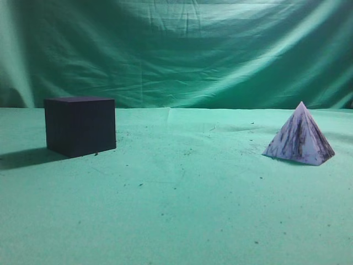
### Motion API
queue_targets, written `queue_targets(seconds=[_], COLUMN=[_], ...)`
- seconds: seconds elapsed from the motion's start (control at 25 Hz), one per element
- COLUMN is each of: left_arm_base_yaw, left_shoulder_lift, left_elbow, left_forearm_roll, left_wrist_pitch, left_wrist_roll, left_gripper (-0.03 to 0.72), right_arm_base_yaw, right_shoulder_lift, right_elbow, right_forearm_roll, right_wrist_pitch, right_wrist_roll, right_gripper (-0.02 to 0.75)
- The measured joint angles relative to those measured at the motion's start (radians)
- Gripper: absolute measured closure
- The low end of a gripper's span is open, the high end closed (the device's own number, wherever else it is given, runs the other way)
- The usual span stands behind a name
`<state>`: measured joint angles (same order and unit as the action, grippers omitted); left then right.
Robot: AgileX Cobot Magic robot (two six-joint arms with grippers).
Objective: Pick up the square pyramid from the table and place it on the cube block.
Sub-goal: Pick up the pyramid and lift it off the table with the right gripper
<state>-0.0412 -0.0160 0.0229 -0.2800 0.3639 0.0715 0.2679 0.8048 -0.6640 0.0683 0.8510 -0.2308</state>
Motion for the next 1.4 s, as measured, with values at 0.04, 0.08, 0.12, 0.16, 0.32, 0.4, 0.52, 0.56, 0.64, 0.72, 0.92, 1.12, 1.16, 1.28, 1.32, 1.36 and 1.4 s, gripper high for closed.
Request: queue_targets(seconds=[0.04, 0.08, 0.12, 0.16, 0.32, 0.4, 0.52, 0.56, 0.64, 0.72, 0.92, 1.12, 1.16, 1.28, 1.32, 1.36, 1.4], left_arm_base_yaw=[0.0, 0.0, 0.0, 0.0, 0.0, 0.0, 0.0, 0.0, 0.0, 0.0, 0.0, 0.0, 0.0, 0.0, 0.0, 0.0, 0.0], left_shoulder_lift=[0.0, 0.0, 0.0, 0.0, 0.0, 0.0, 0.0, 0.0, 0.0, 0.0, 0.0, 0.0, 0.0, 0.0, 0.0, 0.0, 0.0], left_elbow=[0.0, 0.0, 0.0, 0.0, 0.0, 0.0, 0.0, 0.0, 0.0, 0.0, 0.0, 0.0, 0.0, 0.0, 0.0, 0.0, 0.0], left_forearm_roll=[0.0, 0.0, 0.0, 0.0, 0.0, 0.0, 0.0, 0.0, 0.0, 0.0, 0.0, 0.0, 0.0, 0.0, 0.0, 0.0, 0.0], left_wrist_pitch=[0.0, 0.0, 0.0, 0.0, 0.0, 0.0, 0.0, 0.0, 0.0, 0.0, 0.0, 0.0, 0.0, 0.0, 0.0, 0.0, 0.0], left_wrist_roll=[0.0, 0.0, 0.0, 0.0, 0.0, 0.0, 0.0, 0.0, 0.0, 0.0, 0.0, 0.0, 0.0, 0.0, 0.0, 0.0, 0.0], left_gripper=[0.688, 0.688, 0.688, 0.688, 0.688, 0.688, 0.688, 0.688, 0.688, 0.688, 0.688, 0.688, 0.688, 0.688, 0.688, 0.688, 0.688], right_arm_base_yaw=[0.04, 0.072, 0.107, 0.139, 0.224, 0.238, 0.243, 0.243, 0.243, 0.243, 0.243, 0.243, 0.243, 0.243, 0.243, 0.243, 0.243], right_shoulder_lift=[0.043, 0.086, 0.121, 0.162, 0.316, 0.386, 0.497, 0.528, 0.6, 0.663, 0.809, 0.92, 0.939, 0.985, 0.991, 0.997, 0.999], right_elbow=[-0.007, -0.016, -0.027, -0.035, -0.079, -0.106, -0.15, -0.165, -0.202, -0.235, -0.302, -0.34, -0.345, -0.359, -0.366, -0.368, -0.372], right_forearm_roll=[-0.004, -0.006, -0.008, -0.008, -0.008, -0.008, -0.008, -0.01, -0.012, -0.012, -0.087, -0.117, -0.117, -0.119, -0.119, -0.115, -0.112], right_wrist_pitch=[0.002, 0.004, 0.005, 0.003, -0.016, -0.026, -0.028, -0.028, -0.028, -0.028, -0.028, -0.077, -0.09, -0.112, -0.112, -0.11, -0.108], right_wrist_roll=[-0.004, -0.007, -0.011, -0.013, -0.015, -0.015, -0.005, 0.008, 0.016, 0.025, 0.066, 0.095, 0.096, 0.097, 0.097, 0.098, 0.098], right_gripper=[0.692, 0.692, 0.692, 0.631, 0.373, 0.211, 0.082, 0.092, 0.092, 0.092, 0.067, 0.067, 0.067, 0.067, 0.067, 0.128, 0.158])
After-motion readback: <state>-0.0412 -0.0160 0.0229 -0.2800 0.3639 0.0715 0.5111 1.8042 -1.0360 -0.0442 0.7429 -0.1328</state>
